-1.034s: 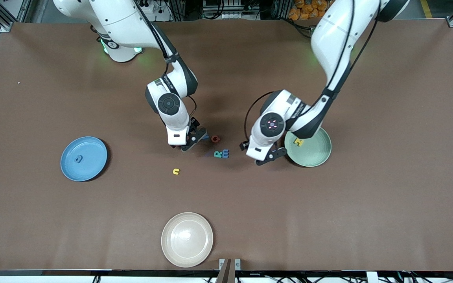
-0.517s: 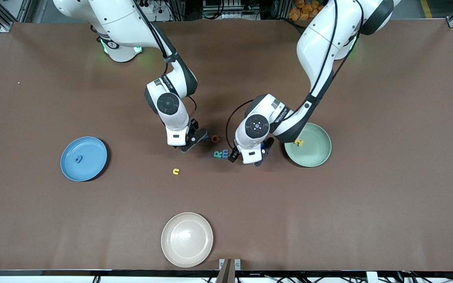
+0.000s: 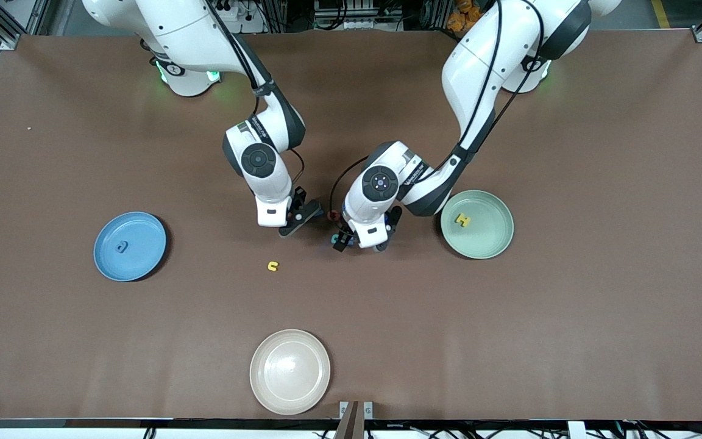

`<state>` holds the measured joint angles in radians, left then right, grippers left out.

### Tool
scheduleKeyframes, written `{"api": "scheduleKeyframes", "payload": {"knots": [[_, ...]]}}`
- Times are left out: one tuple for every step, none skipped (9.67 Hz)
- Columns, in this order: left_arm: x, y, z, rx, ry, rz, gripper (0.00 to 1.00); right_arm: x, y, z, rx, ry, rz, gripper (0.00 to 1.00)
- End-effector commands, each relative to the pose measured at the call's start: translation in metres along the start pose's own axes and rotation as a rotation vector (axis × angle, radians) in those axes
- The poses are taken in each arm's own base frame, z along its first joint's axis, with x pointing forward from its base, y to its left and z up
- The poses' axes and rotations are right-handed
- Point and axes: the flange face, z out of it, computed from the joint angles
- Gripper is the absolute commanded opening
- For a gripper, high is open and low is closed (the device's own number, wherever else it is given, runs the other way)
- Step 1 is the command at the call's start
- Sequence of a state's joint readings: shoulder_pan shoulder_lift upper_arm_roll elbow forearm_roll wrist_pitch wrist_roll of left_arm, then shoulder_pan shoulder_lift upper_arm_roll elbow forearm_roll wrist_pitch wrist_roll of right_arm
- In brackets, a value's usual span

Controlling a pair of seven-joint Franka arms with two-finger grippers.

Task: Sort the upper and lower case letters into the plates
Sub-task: 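Drop the pink M into the blue plate with the right gripper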

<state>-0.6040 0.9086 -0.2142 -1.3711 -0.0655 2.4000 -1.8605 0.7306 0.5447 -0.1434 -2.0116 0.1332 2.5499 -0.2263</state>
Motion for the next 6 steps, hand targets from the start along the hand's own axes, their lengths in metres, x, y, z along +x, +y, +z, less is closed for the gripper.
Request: {"api": "scheduleKeyframes", "payload": {"knots": [[-0.004,0.015,0.01,-0.045,-0.053,-0.135,1.0,0.0,0.042,-0.034,-0.002,0.05,0.074,0.0],[-0.006,0.015,0.013,-0.044,-0.057,-0.161,1.0,-0.003,0.061,-0.047,-0.002,0.064,0.093,0.0],[-0.005,0.019,0.02,-0.054,-0.074,-0.181,1.0,-0.01,0.085,-0.059,-0.004,0.071,0.133,0.0],[-0.007,0.019,0.028,-0.076,-0.097,-0.197,0.99,-0.023,0.111,-0.062,-0.015,0.062,0.18,0.02],[-0.007,0.018,0.032,-0.079,-0.097,-0.197,0.9,-0.048,0.149,-0.055,-0.026,0.022,0.237,0.05],[-0.005,0.019,0.032,-0.079,-0.096,-0.197,0.81,-0.072,0.184,-0.051,-0.035,0.002,0.253,0.06]]}}
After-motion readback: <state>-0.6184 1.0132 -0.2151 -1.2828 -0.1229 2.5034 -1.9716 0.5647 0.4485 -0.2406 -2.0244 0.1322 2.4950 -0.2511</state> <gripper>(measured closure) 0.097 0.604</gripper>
